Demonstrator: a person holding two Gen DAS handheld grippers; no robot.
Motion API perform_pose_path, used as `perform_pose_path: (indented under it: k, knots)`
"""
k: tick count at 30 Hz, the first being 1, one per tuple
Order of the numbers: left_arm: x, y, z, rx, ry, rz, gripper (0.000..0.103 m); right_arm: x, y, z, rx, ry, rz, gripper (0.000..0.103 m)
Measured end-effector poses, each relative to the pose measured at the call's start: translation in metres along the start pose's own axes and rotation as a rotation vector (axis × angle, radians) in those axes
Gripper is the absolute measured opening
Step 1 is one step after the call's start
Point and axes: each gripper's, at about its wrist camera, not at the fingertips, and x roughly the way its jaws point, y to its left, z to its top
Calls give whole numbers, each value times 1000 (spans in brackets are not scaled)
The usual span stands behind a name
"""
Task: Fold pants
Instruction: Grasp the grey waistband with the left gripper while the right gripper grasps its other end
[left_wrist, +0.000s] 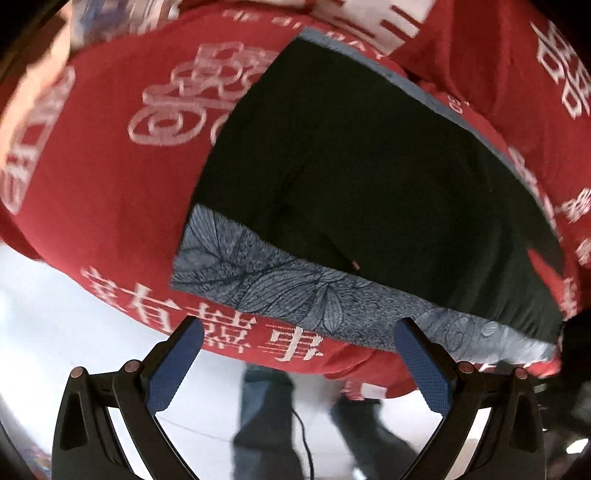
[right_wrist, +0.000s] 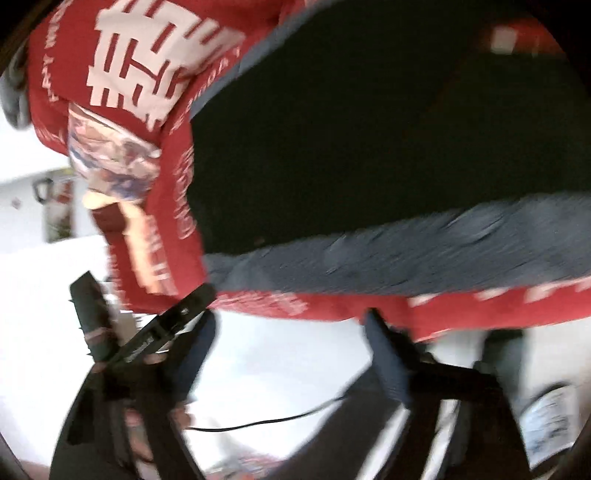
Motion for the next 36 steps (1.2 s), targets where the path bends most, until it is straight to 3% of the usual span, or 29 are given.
perform_pose_path:
  k: [4, 9, 11, 15, 19, 25, 28, 30, 31, 32, 33, 34, 36]
  knots:
    - [28, 19, -5, -40, 45, -124, 103, 47, -28, -3, 50, 17, 51, 75]
    - [56, 25, -8, -43, 83, -217, 103, 61, -56, 8, 151, -50, 157, 75]
    - [63, 23, -8, -72, 106, -280, 103, 56, -53, 11, 173, -88, 220, 75]
    - [66, 17, 8, -141, 83, -349, 103, 29, -19, 22, 82, -154, 289, 75]
    - [67, 9, 20, -164, 82, -330, 103, 18, -12, 23, 35, -140, 267, 75]
    - [64, 6, 22, -93, 97, -292, 85, -14, -75, 9, 163, -215, 158, 75]
    - [63, 10, 26, -90, 112, -295, 74, -27, -112, -1, 286, -279, 253, 75]
    - [62, 12, 25, -78, 119, -272, 58, -32, -128, -6, 390, -327, 339, 74]
    - [61, 12, 24, -64, 121, -253, 52, -34, -133, -6, 427, -343, 361, 71]
    - [61, 12, 24, -48, 124, -235, 39, -35, -134, -6, 448, -355, 367, 49]
    - [60, 15, 23, -44, 127, -231, 34, -36, -135, -5, 466, -361, 371, 21]
    - [60, 17, 24, -50, 131, -238, 32, -37, -134, -3, 476, -365, 362, 10]
    - [53, 21, 26, -60, 129, -227, 18, -48, -118, 5, 412, -360, 312, 8]
